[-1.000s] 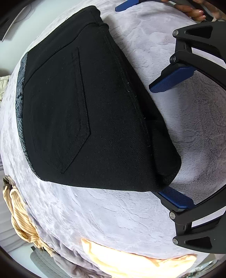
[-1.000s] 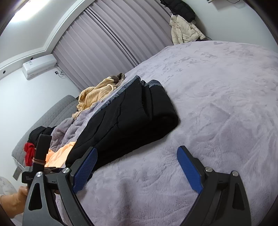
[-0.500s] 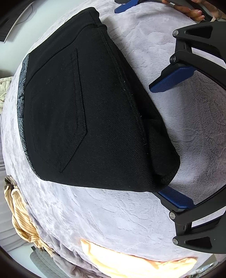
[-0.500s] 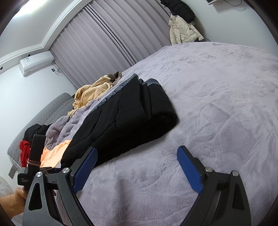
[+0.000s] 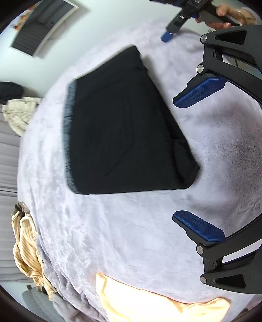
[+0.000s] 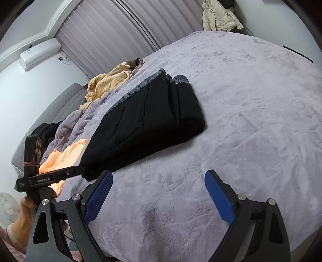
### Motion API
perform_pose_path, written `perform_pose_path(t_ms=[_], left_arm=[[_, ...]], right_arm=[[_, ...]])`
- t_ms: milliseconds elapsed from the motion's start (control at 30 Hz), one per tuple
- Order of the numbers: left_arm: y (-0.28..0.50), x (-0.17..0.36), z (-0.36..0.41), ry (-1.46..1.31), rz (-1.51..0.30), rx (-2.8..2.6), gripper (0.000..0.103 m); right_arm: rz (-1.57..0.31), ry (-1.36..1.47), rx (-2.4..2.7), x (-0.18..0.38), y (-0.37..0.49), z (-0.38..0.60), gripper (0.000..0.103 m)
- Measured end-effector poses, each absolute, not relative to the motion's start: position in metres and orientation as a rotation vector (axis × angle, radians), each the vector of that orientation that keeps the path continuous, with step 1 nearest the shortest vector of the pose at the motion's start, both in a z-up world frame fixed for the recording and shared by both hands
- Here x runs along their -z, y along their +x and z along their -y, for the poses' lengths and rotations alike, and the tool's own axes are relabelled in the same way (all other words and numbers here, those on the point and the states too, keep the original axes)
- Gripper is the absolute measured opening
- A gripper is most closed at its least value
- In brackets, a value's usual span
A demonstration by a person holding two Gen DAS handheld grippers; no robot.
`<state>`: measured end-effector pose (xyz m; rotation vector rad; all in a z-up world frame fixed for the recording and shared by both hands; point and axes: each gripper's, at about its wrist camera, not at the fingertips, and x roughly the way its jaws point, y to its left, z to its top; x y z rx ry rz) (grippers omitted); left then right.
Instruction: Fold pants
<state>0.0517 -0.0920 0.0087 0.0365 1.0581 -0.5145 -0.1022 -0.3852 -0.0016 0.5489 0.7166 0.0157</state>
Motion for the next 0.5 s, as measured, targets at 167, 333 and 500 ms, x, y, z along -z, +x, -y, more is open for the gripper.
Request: perform_pose_path(t_ms=[167,333,500], left_arm=[[0.097,-0.031,0.072,-0.082,-1.032,0.566,0.103],[0.132,-0.023,0.078,-0.100,-1.061,0.656,0.103],[0.155,0.006,0.086,-0.133,-1.142,0.731,0.103]], right_arm=[[-0.744,0.503,-0.005,-0.045,-0.087,0.422,0.095],[-0.840,0.526,-0.132,-0.070,-0.020,0.446,0.095],[-1.035,0.595,-0.212,-0.028,0.042,0.464,0.095]])
